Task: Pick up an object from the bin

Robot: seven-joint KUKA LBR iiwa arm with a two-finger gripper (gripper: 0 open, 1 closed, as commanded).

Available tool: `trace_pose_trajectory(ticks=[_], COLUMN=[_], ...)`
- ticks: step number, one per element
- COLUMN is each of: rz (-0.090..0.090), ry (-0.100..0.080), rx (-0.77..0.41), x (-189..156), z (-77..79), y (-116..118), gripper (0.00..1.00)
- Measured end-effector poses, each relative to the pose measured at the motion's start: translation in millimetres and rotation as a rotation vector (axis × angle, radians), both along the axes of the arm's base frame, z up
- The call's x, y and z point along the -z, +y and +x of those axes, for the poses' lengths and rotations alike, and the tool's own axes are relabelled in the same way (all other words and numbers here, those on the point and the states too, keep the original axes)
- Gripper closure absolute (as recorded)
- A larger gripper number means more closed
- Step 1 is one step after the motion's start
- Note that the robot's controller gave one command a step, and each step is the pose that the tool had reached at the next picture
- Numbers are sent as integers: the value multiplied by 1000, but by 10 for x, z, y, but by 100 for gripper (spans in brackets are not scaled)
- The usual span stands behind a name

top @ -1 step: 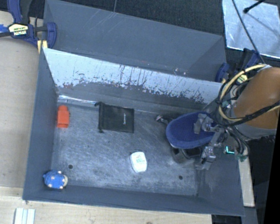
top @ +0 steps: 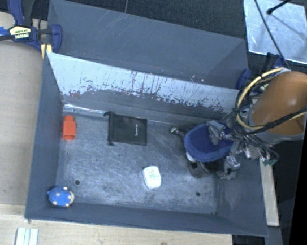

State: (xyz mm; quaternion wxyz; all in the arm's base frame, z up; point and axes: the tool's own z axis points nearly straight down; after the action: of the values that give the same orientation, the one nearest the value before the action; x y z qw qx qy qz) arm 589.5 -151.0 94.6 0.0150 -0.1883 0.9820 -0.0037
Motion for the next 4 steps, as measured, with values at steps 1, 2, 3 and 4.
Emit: trace_pose_trajectory(ticks=[1,2,3,4], rz=[0,-24,-31,-40], ry=[-11,-19,13,9], rx=[-526,-990,-1377,-1596], x=[38,71,-101,-22], z=[154,107,-489,-631], y=[102,277,721,803], gripper=[0,0,0,0])
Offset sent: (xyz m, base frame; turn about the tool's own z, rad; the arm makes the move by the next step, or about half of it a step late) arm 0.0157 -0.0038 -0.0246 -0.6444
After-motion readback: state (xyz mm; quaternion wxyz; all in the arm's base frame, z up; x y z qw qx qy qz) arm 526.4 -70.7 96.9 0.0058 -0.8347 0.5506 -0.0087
